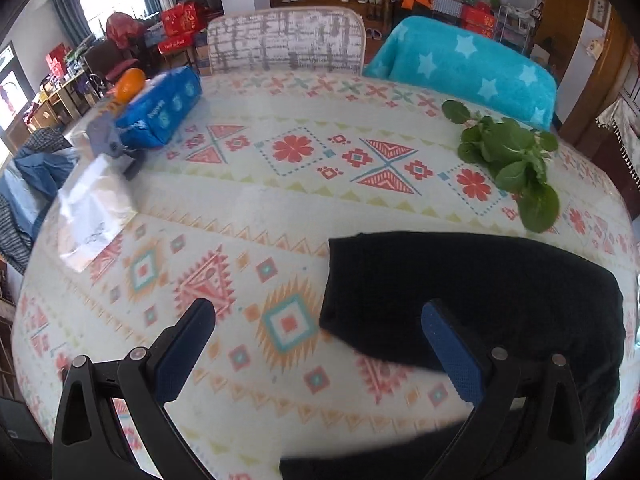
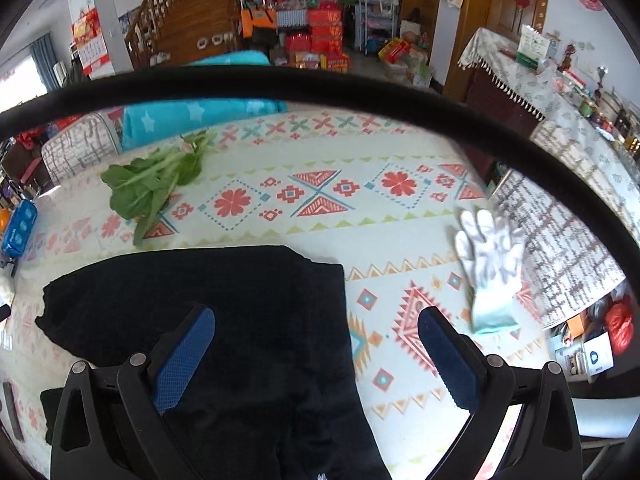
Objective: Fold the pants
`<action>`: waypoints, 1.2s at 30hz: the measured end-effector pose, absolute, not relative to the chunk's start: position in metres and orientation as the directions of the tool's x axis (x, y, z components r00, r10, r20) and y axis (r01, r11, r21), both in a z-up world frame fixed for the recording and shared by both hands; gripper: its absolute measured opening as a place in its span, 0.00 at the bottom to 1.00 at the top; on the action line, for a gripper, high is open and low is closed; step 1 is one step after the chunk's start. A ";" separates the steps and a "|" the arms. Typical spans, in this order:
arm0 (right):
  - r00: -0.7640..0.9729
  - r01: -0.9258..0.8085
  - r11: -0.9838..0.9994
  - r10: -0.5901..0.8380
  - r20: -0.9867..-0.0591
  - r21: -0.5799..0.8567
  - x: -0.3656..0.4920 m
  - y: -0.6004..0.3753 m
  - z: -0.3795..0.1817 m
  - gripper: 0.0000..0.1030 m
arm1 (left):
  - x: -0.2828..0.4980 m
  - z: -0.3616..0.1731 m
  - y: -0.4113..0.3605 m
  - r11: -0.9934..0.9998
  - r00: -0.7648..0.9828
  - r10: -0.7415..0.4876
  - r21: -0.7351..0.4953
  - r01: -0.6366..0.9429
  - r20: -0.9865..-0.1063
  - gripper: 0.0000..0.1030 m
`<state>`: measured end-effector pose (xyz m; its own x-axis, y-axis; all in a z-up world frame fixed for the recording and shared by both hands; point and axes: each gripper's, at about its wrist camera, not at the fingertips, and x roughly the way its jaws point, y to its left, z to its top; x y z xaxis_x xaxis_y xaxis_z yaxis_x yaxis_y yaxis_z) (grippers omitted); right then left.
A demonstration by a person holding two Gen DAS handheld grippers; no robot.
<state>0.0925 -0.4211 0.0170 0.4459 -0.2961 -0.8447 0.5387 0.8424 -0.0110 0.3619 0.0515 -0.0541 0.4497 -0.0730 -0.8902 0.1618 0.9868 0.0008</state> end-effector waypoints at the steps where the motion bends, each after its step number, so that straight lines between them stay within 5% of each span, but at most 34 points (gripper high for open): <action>1: 0.435 0.545 0.838 -0.282 -0.855 0.001 0.103 -0.428 0.007 1.00 | 0.370 -0.061 0.050 0.986 0.444 -0.071 0.004 0.165 -0.893 1.00; 27: 0.322 0.523 0.852 -0.189 -0.928 0.008 0.196 -0.463 -0.091 0.99 | 0.441 -0.138 0.028 0.973 0.362 -0.185 -0.120 0.195 -0.914 1.00; 36: 0.364 0.537 0.843 -0.250 -0.897 -0.018 0.195 -0.455 -0.076 0.99 | 0.422 -0.105 0.030 0.988 0.500 -0.071 0.008 0.153 -0.863 0.99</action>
<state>0.1946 -0.4552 -0.0762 0.3638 -0.2502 -0.8972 0.5368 0.8435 -0.0176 0.4225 0.0302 -0.1046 0.5001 -0.0707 -0.8631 0.1529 0.9882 0.0077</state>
